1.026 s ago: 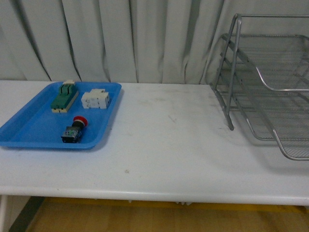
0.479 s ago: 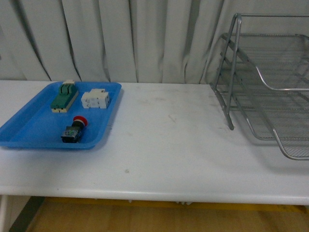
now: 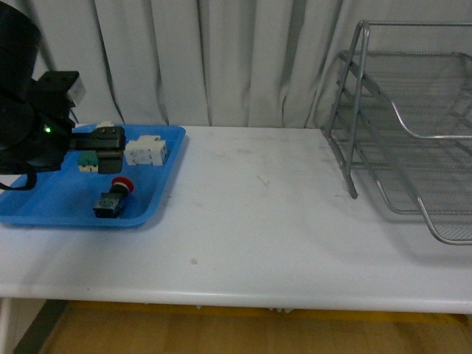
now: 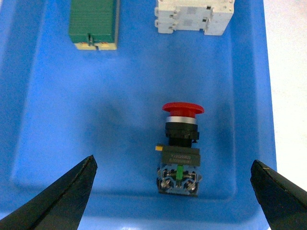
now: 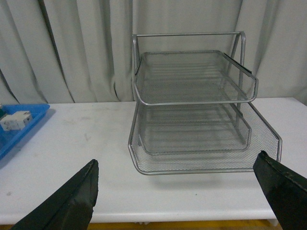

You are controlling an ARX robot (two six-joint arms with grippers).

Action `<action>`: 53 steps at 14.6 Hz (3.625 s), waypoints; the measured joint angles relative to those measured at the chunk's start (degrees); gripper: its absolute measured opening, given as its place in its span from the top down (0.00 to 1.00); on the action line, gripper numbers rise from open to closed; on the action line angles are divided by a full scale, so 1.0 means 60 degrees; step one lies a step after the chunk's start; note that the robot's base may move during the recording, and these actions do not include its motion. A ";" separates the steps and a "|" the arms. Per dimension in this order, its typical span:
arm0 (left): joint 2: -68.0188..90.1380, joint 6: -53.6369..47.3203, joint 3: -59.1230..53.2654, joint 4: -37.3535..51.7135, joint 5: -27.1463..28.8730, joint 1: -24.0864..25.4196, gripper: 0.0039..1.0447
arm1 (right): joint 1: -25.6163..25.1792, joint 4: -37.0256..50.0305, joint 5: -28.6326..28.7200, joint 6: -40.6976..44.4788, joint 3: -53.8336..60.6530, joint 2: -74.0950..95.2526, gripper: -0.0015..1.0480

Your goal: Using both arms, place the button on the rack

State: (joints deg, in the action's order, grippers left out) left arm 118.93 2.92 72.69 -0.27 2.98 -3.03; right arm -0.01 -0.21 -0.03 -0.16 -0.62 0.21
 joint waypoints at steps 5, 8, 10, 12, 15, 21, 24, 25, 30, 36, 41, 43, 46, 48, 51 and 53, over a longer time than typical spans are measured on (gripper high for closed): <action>0.1504 -0.0131 0.1275 -0.0685 0.0299 -0.0149 0.06 | 0.0000 0.0000 0.0004 0.0000 0.0000 0.0000 0.06; 0.1767 -0.0295 0.1552 -0.0820 0.0477 -0.0087 0.06 | 0.0000 0.0000 0.0004 0.0000 0.0000 0.0000 0.06; 0.1891 -0.0310 0.1636 -0.0922 0.0463 -0.0084 0.06 | 0.0000 0.0000 0.0000 0.0000 0.0000 0.0000 0.06; 0.2084 -0.0313 0.1716 -0.1049 0.0357 -0.0087 0.06 | 0.0000 0.0000 0.0004 0.0000 0.0000 0.0000 0.06; 0.2415 -0.0313 0.2014 -0.1235 0.0390 -0.0098 0.06 | 0.0000 0.0000 0.0000 0.0000 0.0000 0.0000 0.06; 0.2776 -0.0291 0.2575 -0.1395 0.0433 -0.0106 0.56 | 0.0000 0.0000 0.0004 0.0000 0.0000 0.0000 0.06; 0.2718 -0.0233 0.2532 -0.1235 0.0419 -0.0106 0.65 | 0.0000 0.0000 0.0000 0.0000 0.0000 0.0000 0.06; 0.2557 -0.0237 0.2335 -0.1111 0.0364 -0.0098 0.65 | 0.0000 0.0000 0.0004 0.0000 0.0000 0.0000 0.06; -0.0969 -0.0284 -0.0120 0.0470 -0.0222 -0.0047 0.65 | 0.0000 0.0000 0.0000 0.0000 0.0000 0.0000 0.06; -0.7537 -0.0503 -0.6240 0.1286 -0.1228 -0.0233 0.65 | 0.0000 0.0000 0.0004 0.0000 0.0000 0.0000 0.06; -0.8102 -0.0397 -0.7344 0.1490 -0.1435 0.0299 0.66 | 0.0000 -0.0004 0.0000 0.0000 0.0000 0.0000 0.06; -0.8098 -0.0295 -0.7464 0.1614 -0.1428 0.0350 0.66 | 0.0000 -0.0004 0.0007 0.0000 0.0000 0.0000 0.06; -0.8000 -0.0291 -0.7468 0.1741 -0.1486 0.0332 0.66 | 0.0000 0.0004 0.0004 0.0000 0.0000 0.0000 0.06; -0.7919 -0.0237 -0.7493 0.1818 -0.1475 0.0277 0.66 | 0.0000 0.0004 0.0004 0.0000 0.0000 0.0000 0.06; -0.7588 -0.0208 -0.6528 0.1464 -0.1166 -0.1246 0.66 | 0.0000 -0.0007 -0.0004 0.0000 0.0000 0.0000 0.06; -0.6757 -0.0291 -0.5093 0.1337 -0.0699 -0.2266 0.66 | 0.0000 0.0000 -0.0004 0.0000 0.0000 0.0000 0.06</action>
State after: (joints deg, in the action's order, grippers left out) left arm 78.39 1.17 42.13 7.75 -1.21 -16.62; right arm -0.01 -0.21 -0.05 -0.16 -0.62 0.21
